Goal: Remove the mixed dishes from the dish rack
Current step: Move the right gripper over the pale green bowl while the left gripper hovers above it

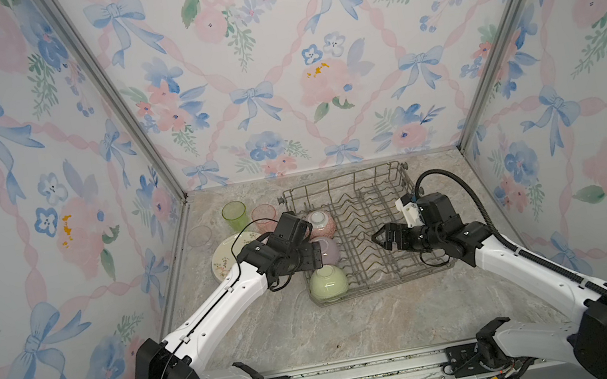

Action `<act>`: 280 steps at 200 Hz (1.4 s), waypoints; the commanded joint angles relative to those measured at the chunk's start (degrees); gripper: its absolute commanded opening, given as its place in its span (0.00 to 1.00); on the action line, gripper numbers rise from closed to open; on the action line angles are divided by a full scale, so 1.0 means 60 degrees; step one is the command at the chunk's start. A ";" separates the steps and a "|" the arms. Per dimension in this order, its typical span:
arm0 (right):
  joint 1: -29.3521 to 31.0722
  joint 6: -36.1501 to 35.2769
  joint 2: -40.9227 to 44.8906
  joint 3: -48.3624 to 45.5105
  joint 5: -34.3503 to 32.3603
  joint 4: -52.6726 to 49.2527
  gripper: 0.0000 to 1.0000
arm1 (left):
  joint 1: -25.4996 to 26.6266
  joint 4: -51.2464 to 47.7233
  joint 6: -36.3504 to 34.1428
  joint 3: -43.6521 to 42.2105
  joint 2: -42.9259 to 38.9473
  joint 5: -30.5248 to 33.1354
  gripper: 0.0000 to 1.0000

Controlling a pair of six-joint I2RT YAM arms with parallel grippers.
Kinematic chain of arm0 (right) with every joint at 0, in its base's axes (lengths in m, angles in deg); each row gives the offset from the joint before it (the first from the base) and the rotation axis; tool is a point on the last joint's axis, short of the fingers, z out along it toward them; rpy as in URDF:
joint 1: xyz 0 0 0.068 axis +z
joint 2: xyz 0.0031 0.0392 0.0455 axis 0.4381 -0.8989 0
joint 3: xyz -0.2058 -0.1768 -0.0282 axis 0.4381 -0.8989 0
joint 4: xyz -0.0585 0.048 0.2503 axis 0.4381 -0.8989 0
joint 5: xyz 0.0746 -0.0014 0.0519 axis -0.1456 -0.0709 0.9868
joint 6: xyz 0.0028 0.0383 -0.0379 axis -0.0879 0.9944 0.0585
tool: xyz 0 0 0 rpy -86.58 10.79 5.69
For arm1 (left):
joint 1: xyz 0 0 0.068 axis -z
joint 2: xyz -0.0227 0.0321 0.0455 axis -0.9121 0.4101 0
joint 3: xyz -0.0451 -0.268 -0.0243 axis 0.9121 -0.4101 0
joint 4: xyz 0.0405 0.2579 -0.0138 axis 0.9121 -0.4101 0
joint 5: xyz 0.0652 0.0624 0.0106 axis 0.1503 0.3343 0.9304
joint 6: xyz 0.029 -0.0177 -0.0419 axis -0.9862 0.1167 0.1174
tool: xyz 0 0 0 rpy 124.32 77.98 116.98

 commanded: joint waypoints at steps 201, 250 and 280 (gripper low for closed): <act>0.2802 0.3285 -0.3571 -0.0904 -0.0149 0.4889 0.97 | -0.0002 0.2245 0.0640 -0.2315 -0.0468 -0.1050 0.53; 0.3158 0.3485 -0.3629 -0.0914 -0.0383 0.4976 0.96 | -0.0114 0.2607 0.0793 -0.2643 -0.0405 -0.1334 0.43; 0.3352 0.3717 -0.3644 -0.0948 -0.0506 0.5078 0.96 | -0.0119 0.2756 0.0823 -0.2809 -0.0389 -0.1406 0.37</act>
